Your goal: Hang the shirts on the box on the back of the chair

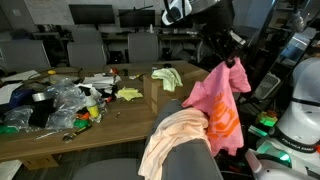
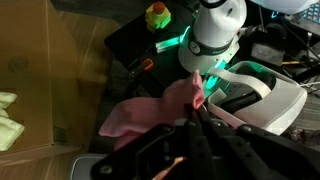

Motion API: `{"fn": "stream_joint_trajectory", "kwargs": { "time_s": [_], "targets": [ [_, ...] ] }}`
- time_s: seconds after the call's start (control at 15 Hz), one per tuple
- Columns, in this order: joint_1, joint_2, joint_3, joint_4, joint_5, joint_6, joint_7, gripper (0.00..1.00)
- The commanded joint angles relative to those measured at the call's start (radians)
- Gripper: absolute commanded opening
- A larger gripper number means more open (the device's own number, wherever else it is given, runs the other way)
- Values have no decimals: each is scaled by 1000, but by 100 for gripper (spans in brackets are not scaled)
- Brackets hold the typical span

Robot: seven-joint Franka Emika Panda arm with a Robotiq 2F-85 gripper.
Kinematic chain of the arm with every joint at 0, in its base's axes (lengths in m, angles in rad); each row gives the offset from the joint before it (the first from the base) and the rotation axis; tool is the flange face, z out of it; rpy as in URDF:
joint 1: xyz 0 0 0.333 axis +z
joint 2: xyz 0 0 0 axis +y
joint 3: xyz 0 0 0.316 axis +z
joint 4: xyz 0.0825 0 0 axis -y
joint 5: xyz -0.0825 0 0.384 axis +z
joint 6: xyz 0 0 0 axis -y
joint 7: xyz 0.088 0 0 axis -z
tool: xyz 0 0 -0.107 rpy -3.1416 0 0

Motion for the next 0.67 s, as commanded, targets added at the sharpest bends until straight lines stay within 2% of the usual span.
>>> {"fn": "stream_joint_trajectory", "kwargs": {
  "time_s": [0.0, 0.6],
  "targets": [
    [5, 75, 20, 94, -21, -11, 34, 1],
    [24, 211, 88, 161, -73, 55, 132, 1]
  ]
}}
